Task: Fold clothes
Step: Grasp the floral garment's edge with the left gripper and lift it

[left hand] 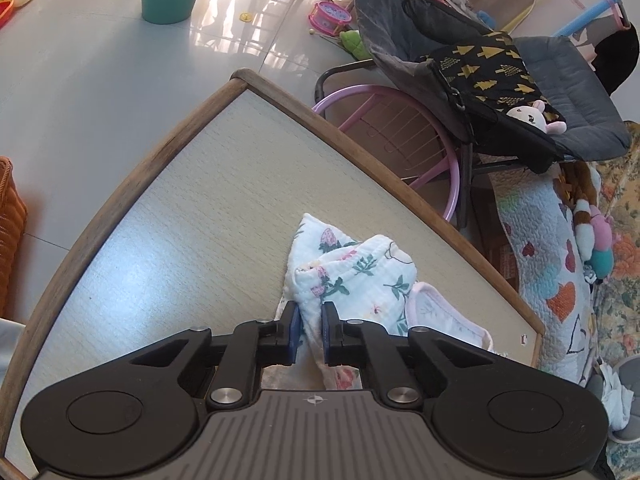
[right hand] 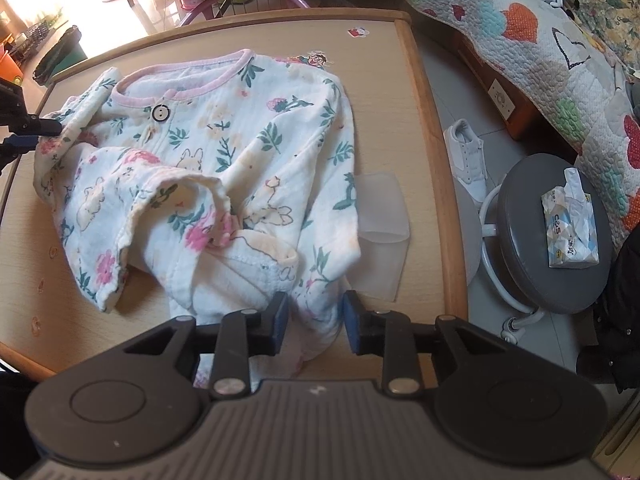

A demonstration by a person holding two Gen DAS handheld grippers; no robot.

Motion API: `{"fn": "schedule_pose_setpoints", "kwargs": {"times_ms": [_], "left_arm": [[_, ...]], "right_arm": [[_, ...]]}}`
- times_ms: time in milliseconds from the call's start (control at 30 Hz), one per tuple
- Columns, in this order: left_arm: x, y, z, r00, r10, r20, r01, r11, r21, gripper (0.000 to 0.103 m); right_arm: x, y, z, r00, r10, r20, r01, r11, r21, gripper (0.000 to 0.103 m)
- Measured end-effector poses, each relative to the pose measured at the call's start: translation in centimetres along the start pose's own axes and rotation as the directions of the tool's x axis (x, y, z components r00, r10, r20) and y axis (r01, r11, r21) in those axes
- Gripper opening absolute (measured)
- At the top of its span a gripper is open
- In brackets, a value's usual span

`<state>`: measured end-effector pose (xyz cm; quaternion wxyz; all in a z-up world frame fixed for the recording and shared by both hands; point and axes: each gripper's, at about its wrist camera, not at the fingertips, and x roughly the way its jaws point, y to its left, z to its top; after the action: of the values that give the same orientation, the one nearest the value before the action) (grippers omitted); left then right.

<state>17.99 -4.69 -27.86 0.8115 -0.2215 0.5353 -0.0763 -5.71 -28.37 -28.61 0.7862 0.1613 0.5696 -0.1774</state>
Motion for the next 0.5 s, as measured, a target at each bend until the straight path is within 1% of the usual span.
{"fn": "schedule_pose_setpoints", "kwargs": {"times_ms": [167, 267, 500], "left_arm": [[-0.41, 0.13, 0.02, 1.0, 0.01, 0.029, -0.01, 1.0, 0.003, 0.015], [-0.43, -0.06, 0.07, 1.0, 0.013, 0.025, -0.014, 1.0, 0.019, 0.015], [-0.52, 0.32, 0.25, 0.999, 0.03, 0.038, -0.03, 0.999, 0.015, 0.019]], "right_arm": [[0.0, -0.03, -0.03, 1.0, 0.0, 0.004, 0.0, 1.0, -0.002, 0.03], [0.14, 0.4, -0.17, 1.0, -0.004, 0.008, 0.004, 1.0, 0.015, 0.031], [0.11, 0.35, -0.21, 1.0, -0.005, 0.013, 0.005, 1.0, 0.011, 0.033]]}}
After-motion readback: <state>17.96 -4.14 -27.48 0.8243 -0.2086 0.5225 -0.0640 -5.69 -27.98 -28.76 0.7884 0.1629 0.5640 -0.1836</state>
